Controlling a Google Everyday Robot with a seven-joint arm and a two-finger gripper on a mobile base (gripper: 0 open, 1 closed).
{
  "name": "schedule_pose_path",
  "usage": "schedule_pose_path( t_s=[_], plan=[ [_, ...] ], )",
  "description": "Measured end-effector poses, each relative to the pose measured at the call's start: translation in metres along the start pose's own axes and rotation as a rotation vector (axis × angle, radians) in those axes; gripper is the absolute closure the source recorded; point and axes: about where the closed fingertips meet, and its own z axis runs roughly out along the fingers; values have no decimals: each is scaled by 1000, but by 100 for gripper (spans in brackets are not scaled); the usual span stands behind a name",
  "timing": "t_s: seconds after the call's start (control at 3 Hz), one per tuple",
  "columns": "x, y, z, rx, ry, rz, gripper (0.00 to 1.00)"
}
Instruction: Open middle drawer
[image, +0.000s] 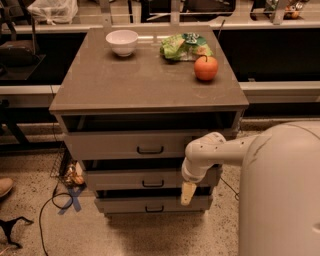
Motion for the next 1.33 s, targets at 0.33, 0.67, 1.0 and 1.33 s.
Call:
schedule_pose_path(
  t_s=[0.33,0.67,1.0,1.33],
  plan=[
    [2,-10,15,7,-11,18,19],
    [5,-8,24,22,-23,44,40],
    [11,-3,22,59,-26,66,72],
    [11,-3,21,63,-26,65,95]
  ],
)
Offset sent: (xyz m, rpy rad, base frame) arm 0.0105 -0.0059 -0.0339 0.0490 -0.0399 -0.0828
